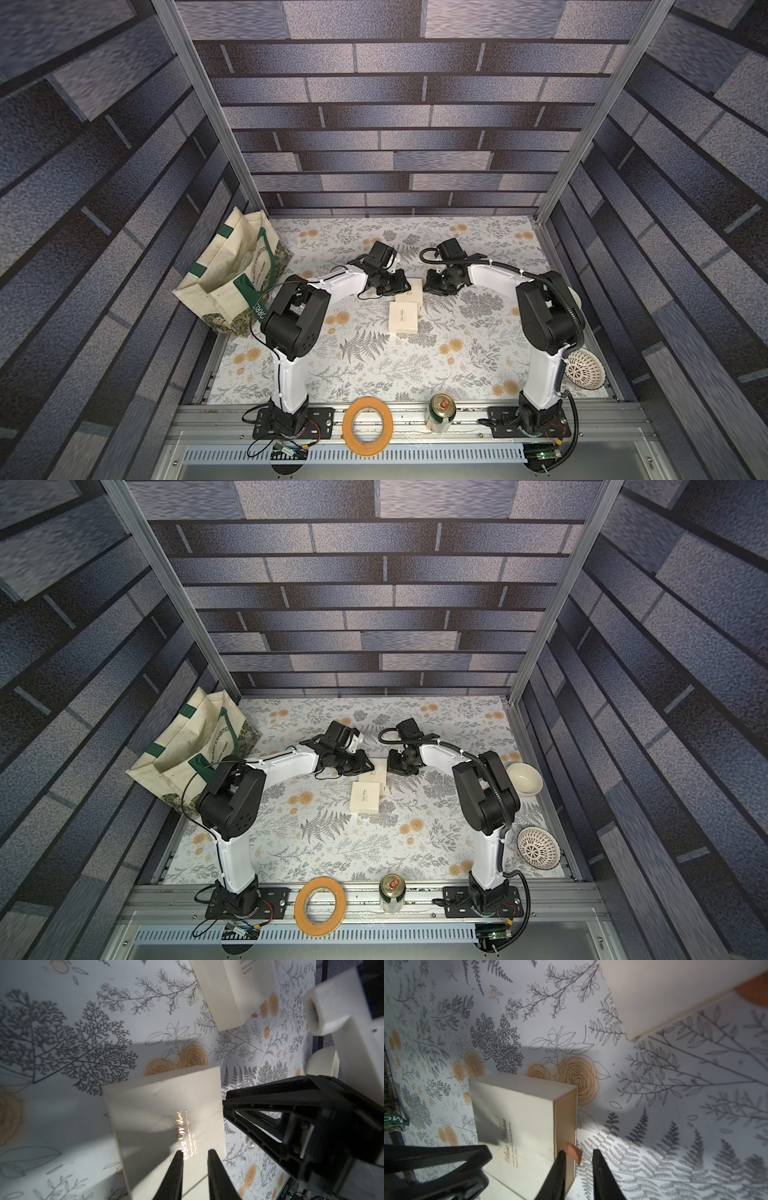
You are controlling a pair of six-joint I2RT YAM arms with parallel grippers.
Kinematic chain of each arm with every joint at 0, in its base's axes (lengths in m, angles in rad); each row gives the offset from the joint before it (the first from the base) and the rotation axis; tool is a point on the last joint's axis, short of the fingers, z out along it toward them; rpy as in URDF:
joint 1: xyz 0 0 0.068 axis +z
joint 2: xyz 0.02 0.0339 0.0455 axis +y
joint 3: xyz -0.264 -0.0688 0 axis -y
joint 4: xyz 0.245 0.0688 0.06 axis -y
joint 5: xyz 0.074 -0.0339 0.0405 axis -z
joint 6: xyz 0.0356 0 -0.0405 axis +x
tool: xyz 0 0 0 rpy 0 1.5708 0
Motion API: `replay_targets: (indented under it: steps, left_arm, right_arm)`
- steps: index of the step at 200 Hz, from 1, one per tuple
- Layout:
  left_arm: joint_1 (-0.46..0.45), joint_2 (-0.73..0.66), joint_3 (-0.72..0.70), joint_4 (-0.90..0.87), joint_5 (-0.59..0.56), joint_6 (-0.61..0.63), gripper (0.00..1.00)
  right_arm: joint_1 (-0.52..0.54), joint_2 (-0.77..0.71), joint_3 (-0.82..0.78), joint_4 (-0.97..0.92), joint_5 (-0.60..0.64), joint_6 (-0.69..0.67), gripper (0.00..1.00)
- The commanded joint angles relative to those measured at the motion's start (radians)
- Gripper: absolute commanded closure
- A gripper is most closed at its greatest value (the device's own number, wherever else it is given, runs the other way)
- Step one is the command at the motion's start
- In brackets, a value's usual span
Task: Take out the earrings from the drawer-style jewelry box
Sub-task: Open the drawer in the jewelry box.
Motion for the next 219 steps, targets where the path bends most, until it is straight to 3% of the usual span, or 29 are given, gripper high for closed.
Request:
replay_targets:
  steps: [1,219]
  left_arm:
    - [-0.004,0.004,-0.020,-0.021,-0.016,0.011,0.76]
    - [-0.007,0.062,-0.006,-0.110,-0.109,0.045,0.82]
  right_arm:
    - [-0.006,0.017,-0.010,0.016,-0.017,0.015,0.75]
    - [-0.021,0.032,-0.046,0.093,-0.062,0.046,0.77]
